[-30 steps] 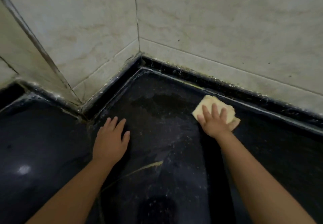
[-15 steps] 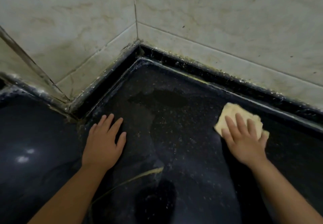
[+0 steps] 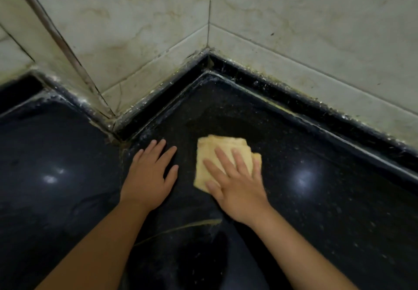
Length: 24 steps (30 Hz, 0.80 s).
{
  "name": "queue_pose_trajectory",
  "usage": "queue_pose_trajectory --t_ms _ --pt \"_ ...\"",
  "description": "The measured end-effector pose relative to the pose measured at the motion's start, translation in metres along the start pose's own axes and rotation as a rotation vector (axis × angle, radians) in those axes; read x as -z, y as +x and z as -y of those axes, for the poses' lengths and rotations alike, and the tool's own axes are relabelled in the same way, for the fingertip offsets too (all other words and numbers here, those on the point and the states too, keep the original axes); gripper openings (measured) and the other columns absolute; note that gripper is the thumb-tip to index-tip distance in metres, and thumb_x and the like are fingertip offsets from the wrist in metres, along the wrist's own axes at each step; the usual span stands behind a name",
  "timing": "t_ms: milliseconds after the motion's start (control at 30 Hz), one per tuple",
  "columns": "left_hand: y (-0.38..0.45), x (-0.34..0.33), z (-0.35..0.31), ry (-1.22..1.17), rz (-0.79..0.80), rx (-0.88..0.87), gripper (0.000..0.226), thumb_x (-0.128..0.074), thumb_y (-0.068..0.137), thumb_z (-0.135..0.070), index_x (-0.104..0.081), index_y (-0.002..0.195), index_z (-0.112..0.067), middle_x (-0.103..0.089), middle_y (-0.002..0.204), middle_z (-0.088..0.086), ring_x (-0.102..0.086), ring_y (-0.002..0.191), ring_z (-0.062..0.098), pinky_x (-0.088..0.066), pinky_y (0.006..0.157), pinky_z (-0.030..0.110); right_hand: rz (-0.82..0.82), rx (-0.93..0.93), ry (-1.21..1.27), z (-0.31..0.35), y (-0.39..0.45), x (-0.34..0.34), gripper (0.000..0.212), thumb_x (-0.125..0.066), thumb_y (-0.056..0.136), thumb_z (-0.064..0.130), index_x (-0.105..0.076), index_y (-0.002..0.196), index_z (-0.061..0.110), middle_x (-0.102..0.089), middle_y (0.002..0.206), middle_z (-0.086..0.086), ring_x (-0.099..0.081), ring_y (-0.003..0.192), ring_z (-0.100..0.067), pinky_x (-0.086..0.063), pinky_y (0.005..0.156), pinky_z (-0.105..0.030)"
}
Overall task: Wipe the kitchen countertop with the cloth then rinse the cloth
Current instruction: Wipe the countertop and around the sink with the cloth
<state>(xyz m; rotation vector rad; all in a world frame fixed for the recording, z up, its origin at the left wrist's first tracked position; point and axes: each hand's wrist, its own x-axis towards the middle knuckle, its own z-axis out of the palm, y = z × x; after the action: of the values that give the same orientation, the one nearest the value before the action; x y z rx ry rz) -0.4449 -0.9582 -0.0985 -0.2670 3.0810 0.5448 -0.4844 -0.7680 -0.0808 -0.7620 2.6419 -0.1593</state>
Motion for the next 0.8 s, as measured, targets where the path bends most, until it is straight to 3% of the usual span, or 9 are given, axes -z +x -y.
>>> queue_pose_trajectory --t_ms 67,100,167,267,367,533,700,800 --pt "-0.001 0.002 -0.002 0.014 0.01 0.004 0.085 0.001 0.072 -0.058 -0.033 0.141 -0.02 -0.023 0.152 0.005 -0.012 0.142 0.02 -0.002 0.113 0.032 0.039 -0.085 -0.057 -0.034 -0.028 0.004 0.105 0.039 0.045 0.077 0.005 0.141 0.052 0.024 0.149 0.021 0.025 0.14 -0.014 0.02 0.107 -0.044" --pt "-0.001 0.002 -0.003 0.021 0.014 0.004 0.086 0.004 0.072 -0.058 -0.03 0.142 -0.021 -0.021 0.153 0.004 -0.01 0.142 0.019 0.0 0.112 0.031 0.061 -0.171 -0.064 -0.05 -0.028 0.011 0.098 0.034 0.051 0.078 0.005 0.141 0.051 0.024 0.15 0.019 0.025 0.139 -0.013 0.017 0.11 -0.047" --pt "-0.002 0.003 -0.006 0.032 0.013 0.002 0.087 0.008 0.07 -0.057 -0.025 0.144 -0.023 -0.016 0.154 0.002 -0.006 0.143 0.018 0.003 0.112 0.029 0.099 -0.336 -0.028 -0.072 -0.007 0.03 0.062 0.005 0.084 0.068 0.005 0.143 0.047 0.022 0.153 0.014 0.023 0.141 -0.018 0.012 0.112 -0.053" --pt "0.0 0.004 -0.006 0.031 0.002 0.011 0.088 0.01 0.069 -0.057 -0.022 0.144 -0.025 -0.013 0.155 0.0 -0.003 0.143 0.016 0.004 0.112 0.028 0.083 -0.362 0.0 -0.069 0.061 0.057 0.052 -0.014 0.097 0.052 0.005 0.145 0.042 0.023 0.154 0.01 0.021 0.142 -0.023 0.01 0.11 -0.058" --pt "0.002 0.008 0.0 0.013 -0.004 -0.007 0.085 0.005 0.072 -0.057 -0.029 0.142 -0.023 -0.019 0.153 0.003 -0.008 0.143 0.017 0.002 0.111 0.029 0.056 -0.283 0.005 -0.037 0.13 0.072 0.053 -0.016 0.097 0.052 0.004 0.146 0.04 0.021 0.154 0.009 0.019 0.142 -0.025 0.008 0.109 -0.062" --pt "0.005 0.0 0.006 -0.049 -0.122 0.005 0.073 -0.021 0.081 -0.05 -0.048 0.13 -0.003 -0.04 0.142 0.017 -0.026 0.136 0.029 -0.018 0.109 0.037 0.04 -0.022 -0.004 0.018 0.173 0.065 0.051 -0.016 0.098 0.048 -0.001 0.146 0.04 0.017 0.156 0.008 0.018 0.143 -0.026 0.01 0.109 -0.06" --pt "-0.002 -0.005 0.008 -0.077 -0.118 0.088 0.055 -0.04 0.085 -0.032 -0.052 0.123 0.006 -0.046 0.136 0.022 -0.034 0.132 0.033 -0.018 0.106 0.033 0.083 0.215 -0.095 0.016 0.097 0.03 0.049 -0.015 0.098 0.047 -0.002 0.145 0.042 0.016 0.155 0.011 0.02 0.142 -0.021 0.016 0.109 -0.053" --pt "-0.002 -0.004 0.005 -0.089 -0.1 0.098 0.044 -0.048 0.092 -0.024 -0.049 0.126 0.004 -0.041 0.14 0.019 -0.029 0.135 0.03 -0.015 0.109 0.031 0.018 0.338 -0.091 -0.021 0.021 0.007 0.066 0.005 0.082 0.064 -0.005 0.145 0.043 0.018 0.151 0.018 0.025 0.137 -0.015 0.022 0.106 -0.046"
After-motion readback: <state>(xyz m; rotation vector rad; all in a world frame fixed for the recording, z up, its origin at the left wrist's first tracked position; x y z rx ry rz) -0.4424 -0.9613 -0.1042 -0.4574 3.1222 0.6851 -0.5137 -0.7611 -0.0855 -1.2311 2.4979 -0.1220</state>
